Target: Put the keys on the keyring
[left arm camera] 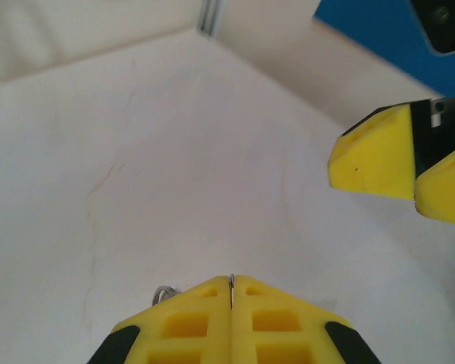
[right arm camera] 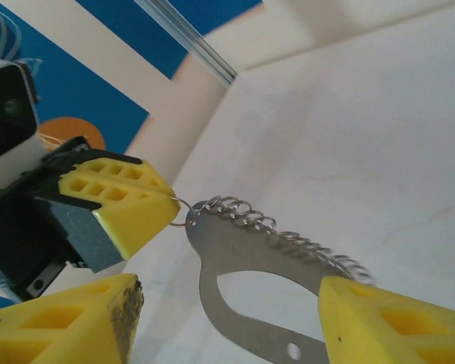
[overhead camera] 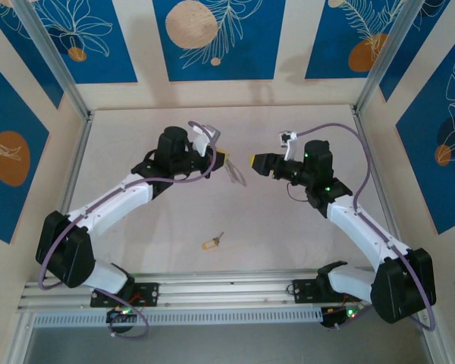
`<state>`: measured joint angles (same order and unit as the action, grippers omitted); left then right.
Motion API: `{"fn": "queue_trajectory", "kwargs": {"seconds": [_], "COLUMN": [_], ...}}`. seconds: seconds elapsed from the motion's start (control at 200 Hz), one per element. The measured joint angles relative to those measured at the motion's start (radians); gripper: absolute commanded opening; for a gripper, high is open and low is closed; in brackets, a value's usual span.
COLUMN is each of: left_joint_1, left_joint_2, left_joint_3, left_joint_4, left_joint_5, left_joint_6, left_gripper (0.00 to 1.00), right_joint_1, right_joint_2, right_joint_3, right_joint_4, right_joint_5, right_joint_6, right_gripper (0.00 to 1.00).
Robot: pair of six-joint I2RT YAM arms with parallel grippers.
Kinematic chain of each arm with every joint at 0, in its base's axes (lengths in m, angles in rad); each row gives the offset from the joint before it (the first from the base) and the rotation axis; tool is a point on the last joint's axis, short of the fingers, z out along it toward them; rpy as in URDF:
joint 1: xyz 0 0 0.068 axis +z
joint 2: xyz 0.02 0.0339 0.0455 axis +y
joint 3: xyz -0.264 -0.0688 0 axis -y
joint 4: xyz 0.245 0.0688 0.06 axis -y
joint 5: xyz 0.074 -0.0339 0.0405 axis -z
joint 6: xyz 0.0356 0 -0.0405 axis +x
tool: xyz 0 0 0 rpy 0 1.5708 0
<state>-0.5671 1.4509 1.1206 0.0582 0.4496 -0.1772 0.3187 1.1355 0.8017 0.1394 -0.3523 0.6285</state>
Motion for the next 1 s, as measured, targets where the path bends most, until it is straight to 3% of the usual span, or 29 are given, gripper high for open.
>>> {"fn": "queue_trajectory", "kwargs": {"seconds": [0.235,0.44,0.745,1.0], "left_joint_1": [0.055,0.065,0.065,0.066], "left_joint_2": [0.043,0.085,0.094,0.103], "left_joint_3": [0.059,0.101,0.120,0.134], "left_joint_4": [0.220,0.317,0.422,0.525], "left_joint_5": [0.196,0.309,0.420,0.496], "left_joint_6": [-0.133,-0.220,-0.321,-0.406], "left_gripper": [0.00,0.00,0.00,0.00], "right_joint_1": [-0.042,-0.044,-0.061,-0.063], "right_joint_2": [-0.003,0.048,0.069,0.075], "right_joint_3": [0.060,0.097,0.145,0.188], "right_joint_4": [0.011,0.073,0.172,0.267], "right_joint_5": [-0.061,-0.146,-0.280,-0.357], "right_joint_6": [0.001,-0.002,-0.018,0.009], "right_gripper": [0.57,0.47,0.39,0.38]}}
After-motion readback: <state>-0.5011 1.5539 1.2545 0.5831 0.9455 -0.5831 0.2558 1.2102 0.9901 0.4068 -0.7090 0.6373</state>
